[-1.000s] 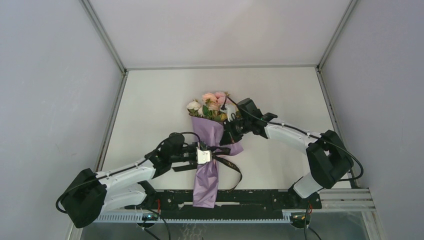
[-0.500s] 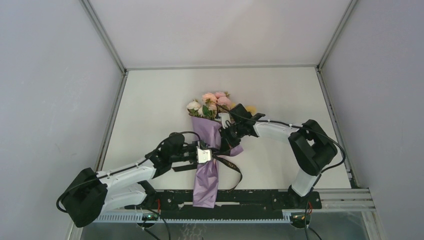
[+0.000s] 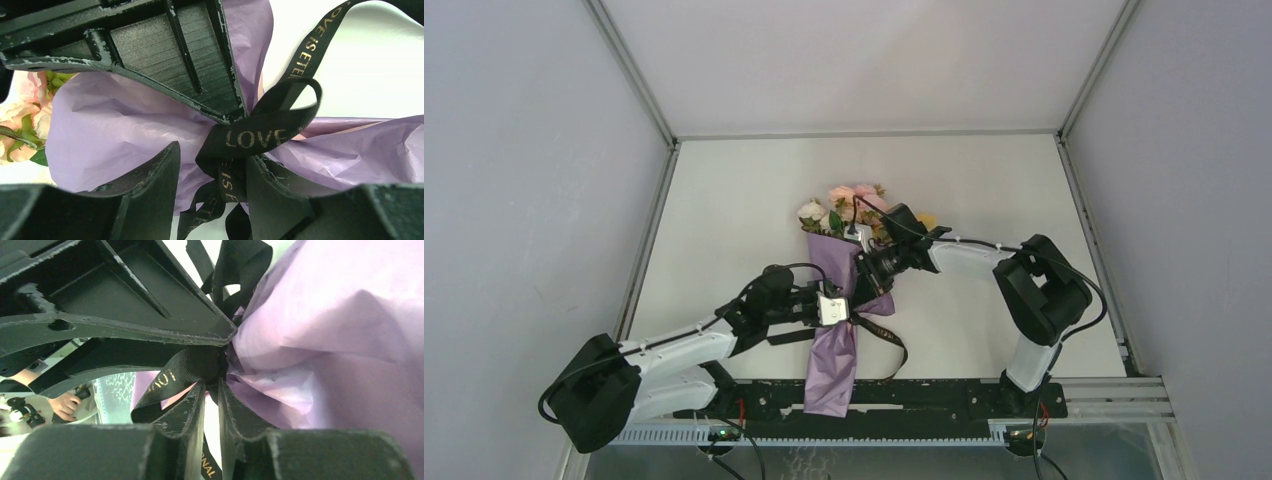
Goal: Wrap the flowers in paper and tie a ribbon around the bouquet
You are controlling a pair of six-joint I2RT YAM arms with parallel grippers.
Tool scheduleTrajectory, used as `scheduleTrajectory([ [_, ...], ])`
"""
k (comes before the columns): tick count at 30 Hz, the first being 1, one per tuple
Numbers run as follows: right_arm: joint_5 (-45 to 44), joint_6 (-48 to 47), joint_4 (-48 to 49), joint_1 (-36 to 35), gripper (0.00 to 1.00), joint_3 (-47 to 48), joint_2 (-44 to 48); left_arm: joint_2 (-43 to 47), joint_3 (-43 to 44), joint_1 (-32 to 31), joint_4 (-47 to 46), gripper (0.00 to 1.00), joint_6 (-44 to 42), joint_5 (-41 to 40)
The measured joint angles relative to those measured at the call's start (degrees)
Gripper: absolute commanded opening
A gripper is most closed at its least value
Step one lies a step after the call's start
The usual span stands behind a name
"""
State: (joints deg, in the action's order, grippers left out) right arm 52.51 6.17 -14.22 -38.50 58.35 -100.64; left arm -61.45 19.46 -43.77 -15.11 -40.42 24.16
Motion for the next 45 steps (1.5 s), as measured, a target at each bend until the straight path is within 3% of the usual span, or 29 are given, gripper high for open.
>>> scheduleTrajectory([
  [8,2.03,1.62,3.98,-0.13,0.33,-0.11,-0.50,-0.07,0.00,0.00,-0.46,0.53,0.00,-0.15],
  [10,1.53,1.68,4.59,-0.17,0.33,-0.11,-0.66,-0.07,0.00,-0.02,-0.48,0.41,0.02,-0.35],
  [13,0.20,1.66,4.66,-0.28,0.33,-0.11,-0.87,-0.07,0.00,0.00,-0.57,0.16,0.26,-0.83],
  [17,-1.55,1.33,4.63,-0.37,0.32,-0.13,-0.87,-0.07,0.00,0.00,-0.68,0.00,0.20,-1.38],
  [30,-5.11,-3.43,0.57,2.80,0.39,-0.24,1.95,1.11,0.00,0.00,-0.63,0.00,-0.07,-1.25],
  [38,-4.96,-4.39,2.54,1.20,0.37,-0.26,2.99,1.18,0.00,0.00,-0.70,0.00,-0.04,-1.07],
  [45,-3.72,-4.37,4.26,-0.15,0.44,-0.28,1.86,1.18,0.00,0.00,-0.72,0.00,-0.02,-1.09],
])
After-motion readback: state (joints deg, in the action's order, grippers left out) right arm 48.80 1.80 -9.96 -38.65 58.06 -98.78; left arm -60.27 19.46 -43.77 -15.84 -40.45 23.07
